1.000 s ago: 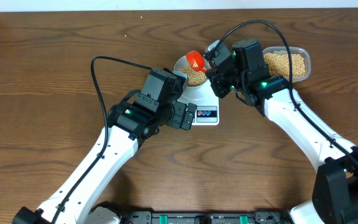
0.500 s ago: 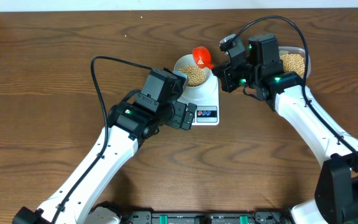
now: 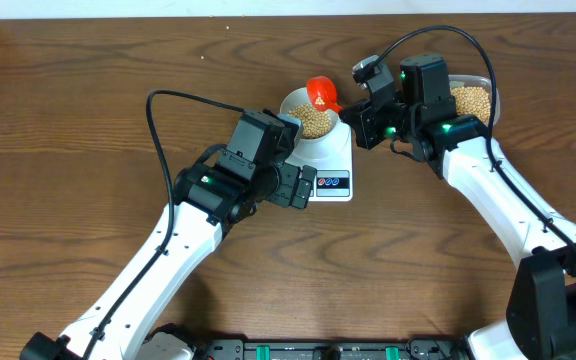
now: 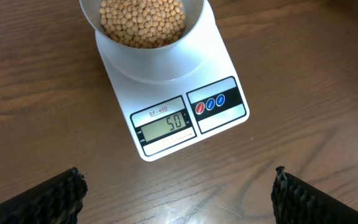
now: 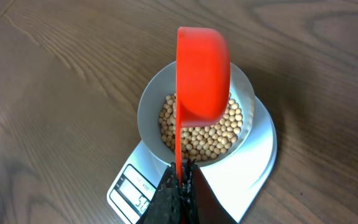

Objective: Scoop item into bowl and weigh 50g on scale
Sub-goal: 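Tilt the red scoop to trickle chickpeas into the bowl, then carry the red scoop back to the chickpea tub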

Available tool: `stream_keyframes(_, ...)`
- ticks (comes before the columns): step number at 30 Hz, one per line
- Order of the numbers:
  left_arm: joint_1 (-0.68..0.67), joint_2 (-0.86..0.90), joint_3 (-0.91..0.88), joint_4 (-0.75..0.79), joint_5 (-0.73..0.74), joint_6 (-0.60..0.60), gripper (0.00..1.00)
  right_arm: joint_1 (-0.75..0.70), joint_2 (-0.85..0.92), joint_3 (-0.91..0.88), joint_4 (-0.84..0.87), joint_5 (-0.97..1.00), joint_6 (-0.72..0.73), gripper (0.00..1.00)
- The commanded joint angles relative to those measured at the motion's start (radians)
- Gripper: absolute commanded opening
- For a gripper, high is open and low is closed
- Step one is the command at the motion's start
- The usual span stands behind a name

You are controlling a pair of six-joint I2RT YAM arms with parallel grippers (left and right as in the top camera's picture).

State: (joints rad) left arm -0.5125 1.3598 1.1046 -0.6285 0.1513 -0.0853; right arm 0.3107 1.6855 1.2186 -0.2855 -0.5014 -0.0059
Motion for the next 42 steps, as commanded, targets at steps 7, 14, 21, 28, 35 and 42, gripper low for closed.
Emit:
stream_keyframes(7, -0.002, 0.006, -0.008, -0.004, -0.006, -0.002, 0.98, -0.088, -0.047, 0.027, 0.026, -0.138, 0.051, 0.01)
stream_keyframes(14, -0.002, 0.006, -0.008, -0.004, -0.006, -0.002, 0.98, -0.224, -0.126, 0.027, -0.044, -0.155, 0.041, 0.01)
stream_keyframes(21, -0.002, 0.006, -0.008, -0.004, -0.006, -0.002, 0.98, -0.385, -0.226, 0.027, -0.176, -0.084, -0.008, 0.01)
stream_keyframes(28, -0.002, 0.006, -0.008, -0.004, -0.006, -0.002, 0.98, -0.446, -0.252, 0.026, -0.296, 0.209, -0.132, 0.01)
stream_keyframes(35, -0.002, 0.006, -0.008, -0.004, -0.006, -0.002, 0.97, -0.377, -0.198, 0.026, -0.313, 0.528, -0.191, 0.02)
stream_keyframes(42, -0.002, 0.006, -0.008, -0.004, -0.006, -0.002, 0.97, -0.254, -0.182, 0.026, -0.298, 0.846, -0.244, 0.02)
